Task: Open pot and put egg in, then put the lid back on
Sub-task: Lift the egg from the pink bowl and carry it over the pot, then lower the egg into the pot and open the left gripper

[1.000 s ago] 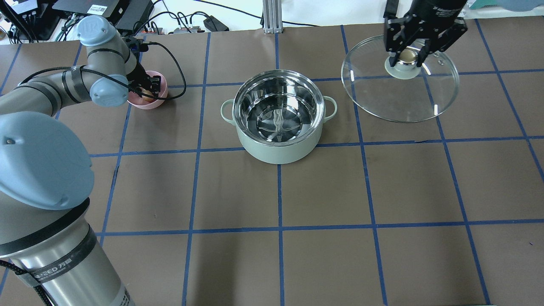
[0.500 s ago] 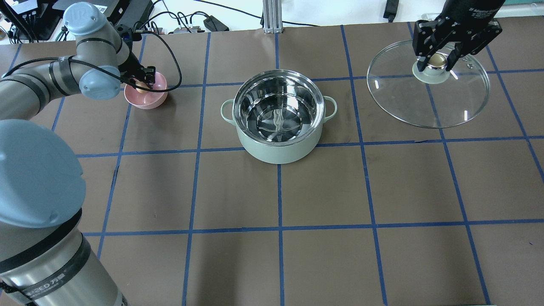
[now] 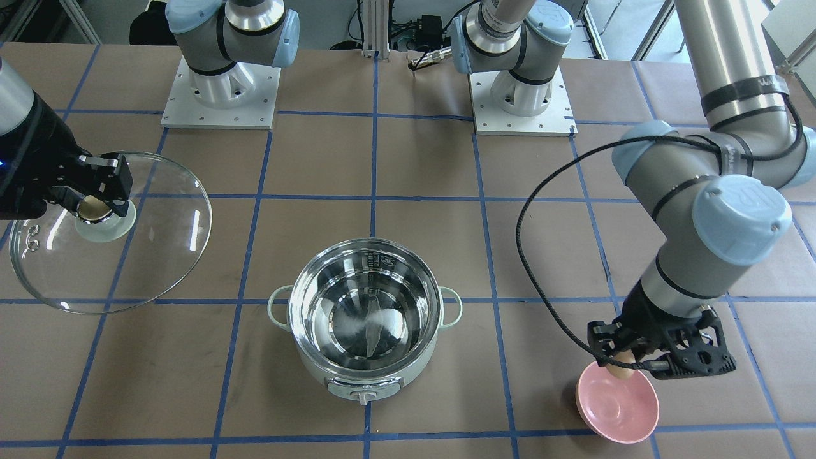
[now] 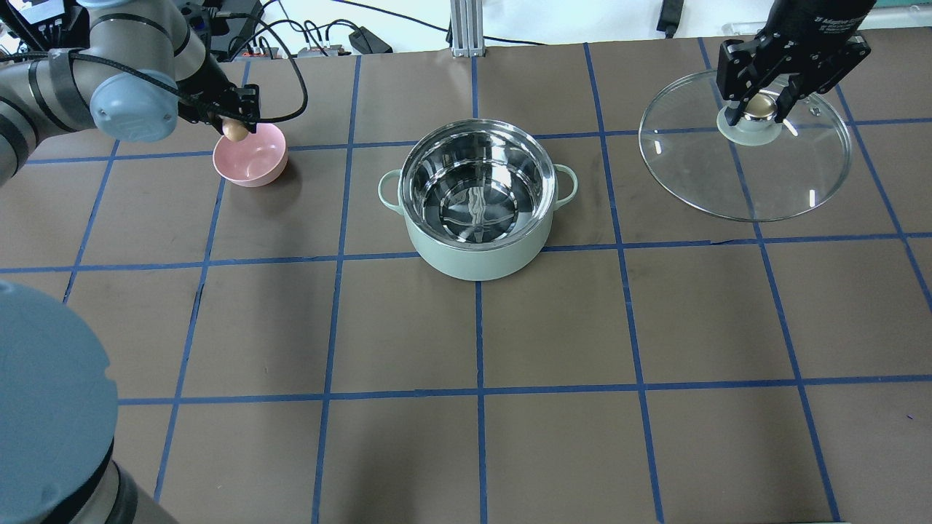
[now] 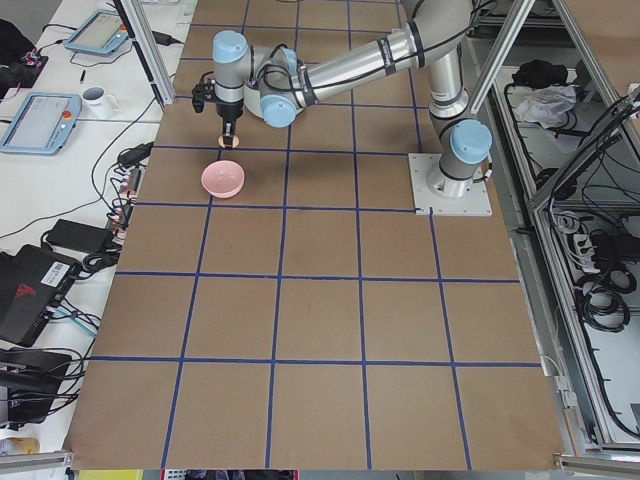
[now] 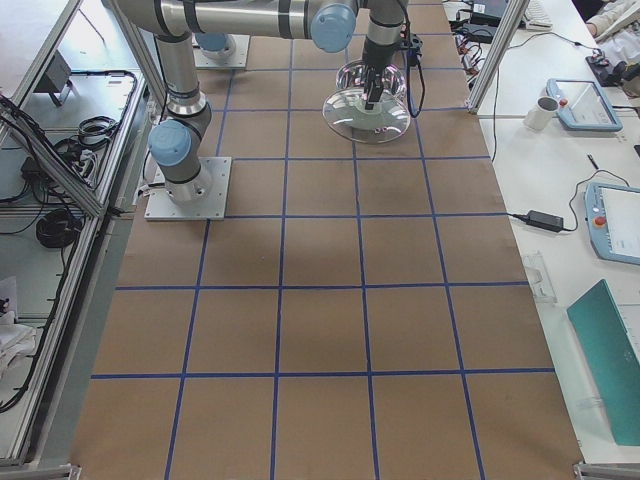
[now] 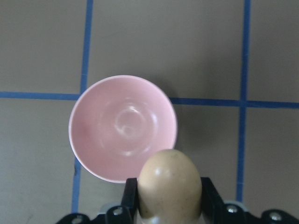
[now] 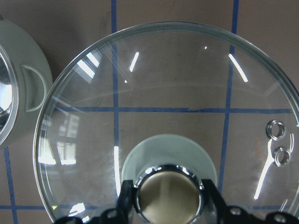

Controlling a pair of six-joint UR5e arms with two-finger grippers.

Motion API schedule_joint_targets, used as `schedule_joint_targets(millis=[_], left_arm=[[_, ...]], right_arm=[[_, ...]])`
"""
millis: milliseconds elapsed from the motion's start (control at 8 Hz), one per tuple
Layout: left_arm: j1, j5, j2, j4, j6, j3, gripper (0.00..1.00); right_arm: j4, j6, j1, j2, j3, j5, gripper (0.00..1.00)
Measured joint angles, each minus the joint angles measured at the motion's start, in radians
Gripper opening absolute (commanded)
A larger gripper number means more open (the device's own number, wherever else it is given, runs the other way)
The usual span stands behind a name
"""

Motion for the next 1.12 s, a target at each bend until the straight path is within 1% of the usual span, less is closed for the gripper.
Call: schedule_joint_targets(millis=[250, 500, 625, 750, 875, 1000, 1125], left_arm=[[-0.142, -0.003, 0.062, -0.056, -0.215, -0.001, 0.30], [-0.313, -0.008, 0.078, -0.064, -0.437, 0.000, 0.30], [-0.383, -0.011, 0.068, -0.062, -0.520, 0.000, 0.33], [-0.448, -0.010, 0.039, -0.058, -0.579, -0.001, 0.43], [-0.498, -0.005, -0.001, -0.046, -0.612, -0.002, 0.46], [-0.524, -0.002, -0.039, -0.036, -0.627, -0.002, 0.87], [-0.535, -0.002, -0.062, -0.032, -0.633, -0.002, 1.00]], right_arm=[[0.000, -0.032, -0.026, 0.000, 0.000, -0.001, 0.08], [0.004, -0.073, -0.064, 0.000, 0.001, 0.000, 0.08], [0.005, -0.087, -0.072, -0.001, 0.003, 0.000, 0.08], [0.005, -0.095, -0.076, -0.001, 0.005, -0.001, 0.08], [0.005, -0.099, -0.077, -0.001, 0.007, -0.004, 0.08], [0.006, -0.101, -0.077, -0.001, 0.008, -0.007, 0.07], [0.006, -0.102, -0.077, -0.001, 0.010, -0.010, 0.07]])
